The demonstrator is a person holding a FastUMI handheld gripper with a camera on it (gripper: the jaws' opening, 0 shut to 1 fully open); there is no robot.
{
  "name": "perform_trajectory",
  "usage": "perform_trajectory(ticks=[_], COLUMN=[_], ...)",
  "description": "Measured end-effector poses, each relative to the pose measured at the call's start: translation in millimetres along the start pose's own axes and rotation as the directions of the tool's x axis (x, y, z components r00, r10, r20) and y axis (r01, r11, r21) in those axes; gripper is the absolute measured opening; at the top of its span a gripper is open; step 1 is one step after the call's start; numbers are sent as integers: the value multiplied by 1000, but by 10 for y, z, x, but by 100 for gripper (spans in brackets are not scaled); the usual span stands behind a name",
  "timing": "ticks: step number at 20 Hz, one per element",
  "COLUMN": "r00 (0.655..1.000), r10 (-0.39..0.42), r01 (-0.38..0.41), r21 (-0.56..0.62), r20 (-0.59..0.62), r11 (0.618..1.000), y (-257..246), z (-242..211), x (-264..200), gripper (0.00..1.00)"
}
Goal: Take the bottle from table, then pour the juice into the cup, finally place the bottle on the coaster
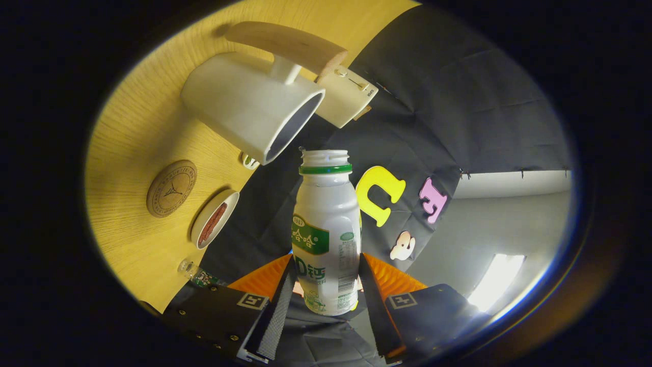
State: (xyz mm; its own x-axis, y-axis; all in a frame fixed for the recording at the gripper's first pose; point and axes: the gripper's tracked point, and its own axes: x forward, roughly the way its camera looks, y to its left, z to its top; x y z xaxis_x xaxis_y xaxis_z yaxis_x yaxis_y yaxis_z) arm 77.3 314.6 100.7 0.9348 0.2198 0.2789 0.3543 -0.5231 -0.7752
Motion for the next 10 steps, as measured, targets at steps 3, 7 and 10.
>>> perform_trajectory(ticks=[3,7,10], r00=[1000,1000,1000], r10=[10,17,18], r01=[-10,-17,-17], r21=[-2,-23,-35], r20=[0,12,17], r11=[1000,1000,999], y=[42,78,78], z=[6,34,65], x=[16,-2,-3], gripper=[70,71,70])
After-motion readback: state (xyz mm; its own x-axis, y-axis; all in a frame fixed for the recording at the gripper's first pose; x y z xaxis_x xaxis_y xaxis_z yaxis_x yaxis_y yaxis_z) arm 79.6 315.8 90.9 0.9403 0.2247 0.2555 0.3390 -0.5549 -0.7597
